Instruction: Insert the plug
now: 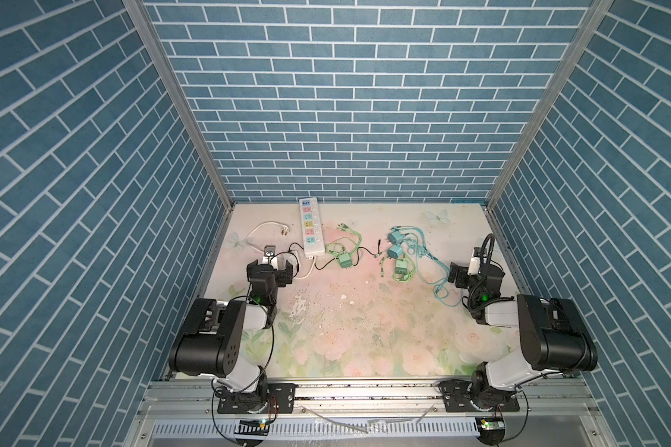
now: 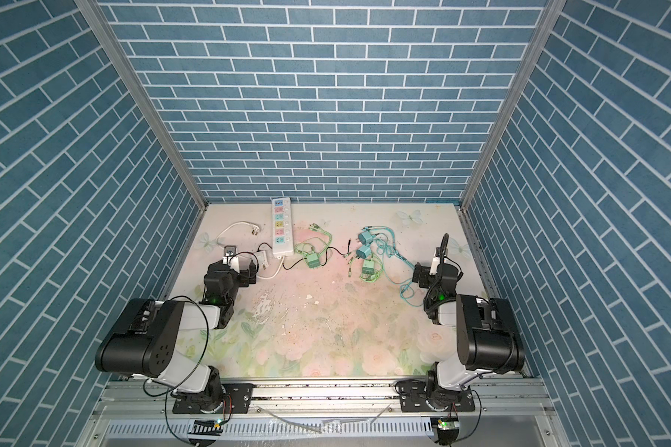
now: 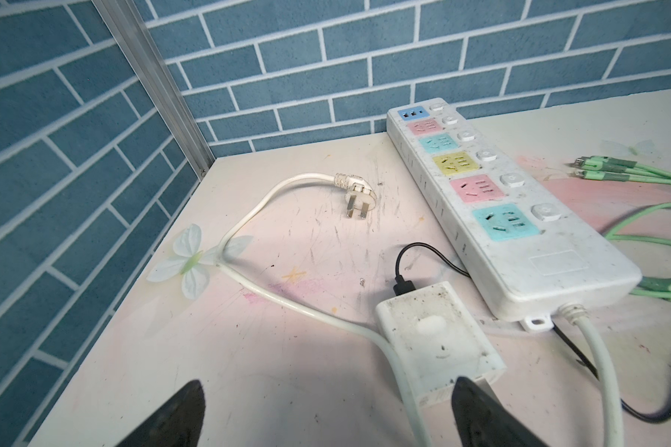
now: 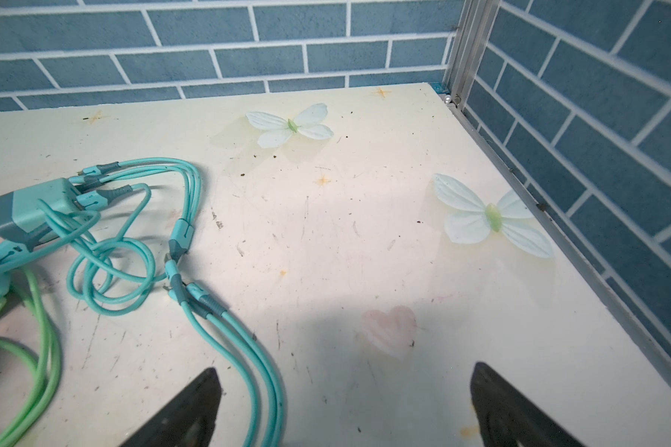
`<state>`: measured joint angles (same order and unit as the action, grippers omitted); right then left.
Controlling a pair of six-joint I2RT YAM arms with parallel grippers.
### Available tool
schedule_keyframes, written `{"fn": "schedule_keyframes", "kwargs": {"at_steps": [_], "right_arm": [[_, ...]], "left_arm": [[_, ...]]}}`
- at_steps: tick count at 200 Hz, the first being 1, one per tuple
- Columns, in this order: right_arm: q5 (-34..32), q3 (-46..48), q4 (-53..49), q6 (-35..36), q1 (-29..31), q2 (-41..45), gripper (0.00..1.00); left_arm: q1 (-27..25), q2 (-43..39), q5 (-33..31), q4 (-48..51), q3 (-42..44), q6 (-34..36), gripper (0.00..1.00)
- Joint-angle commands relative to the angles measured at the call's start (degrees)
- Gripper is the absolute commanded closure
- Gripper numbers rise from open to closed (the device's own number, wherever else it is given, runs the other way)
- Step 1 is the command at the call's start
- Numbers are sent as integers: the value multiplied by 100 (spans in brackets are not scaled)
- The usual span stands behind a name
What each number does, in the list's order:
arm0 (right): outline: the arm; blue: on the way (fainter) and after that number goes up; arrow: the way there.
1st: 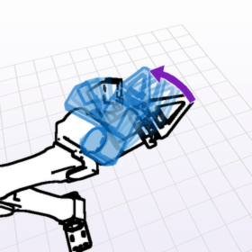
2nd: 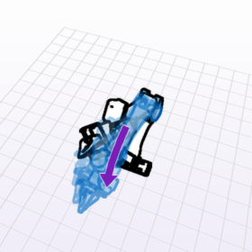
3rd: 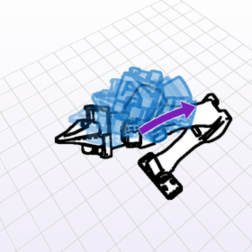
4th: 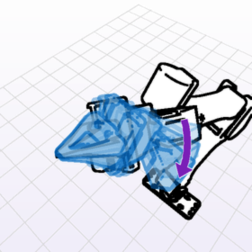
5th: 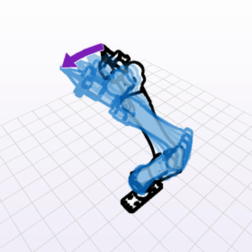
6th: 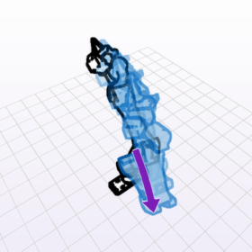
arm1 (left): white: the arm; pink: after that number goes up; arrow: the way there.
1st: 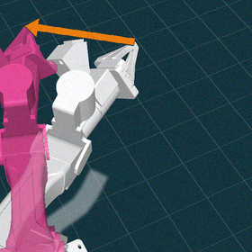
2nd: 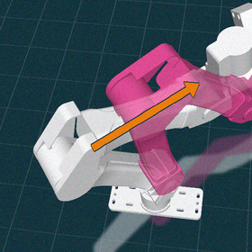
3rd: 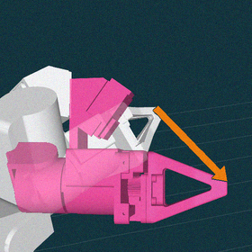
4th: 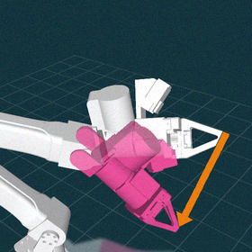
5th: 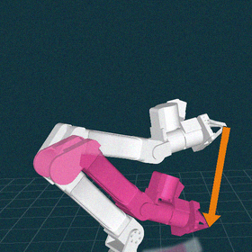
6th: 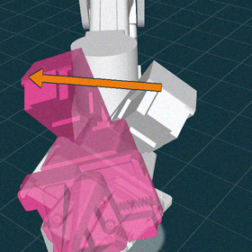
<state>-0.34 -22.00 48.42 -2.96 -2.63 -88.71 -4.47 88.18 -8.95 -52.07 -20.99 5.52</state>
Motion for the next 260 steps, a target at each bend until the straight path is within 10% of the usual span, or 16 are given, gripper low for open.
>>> {"fn": "schedule_keyframes", "kwargs": {"at_steps": [1,83,183,260], "right_arm": [[61,-57,95,74,27,42,1],[-189,-181,-348,94,79,294,1],[-294,-1743,-4033,-357,538,1177,1],[-203,-2932,-6031,-2322,1062,1134,1]], "left_arm": [[34,-54,-34,68,-26,-40,0],[10,-338,-133,456,-133,-26,0],[-291,-1680,-484,4996,-2148,-1377,0],[-782,305,-381,7855,-5048,-1992,0]]}}
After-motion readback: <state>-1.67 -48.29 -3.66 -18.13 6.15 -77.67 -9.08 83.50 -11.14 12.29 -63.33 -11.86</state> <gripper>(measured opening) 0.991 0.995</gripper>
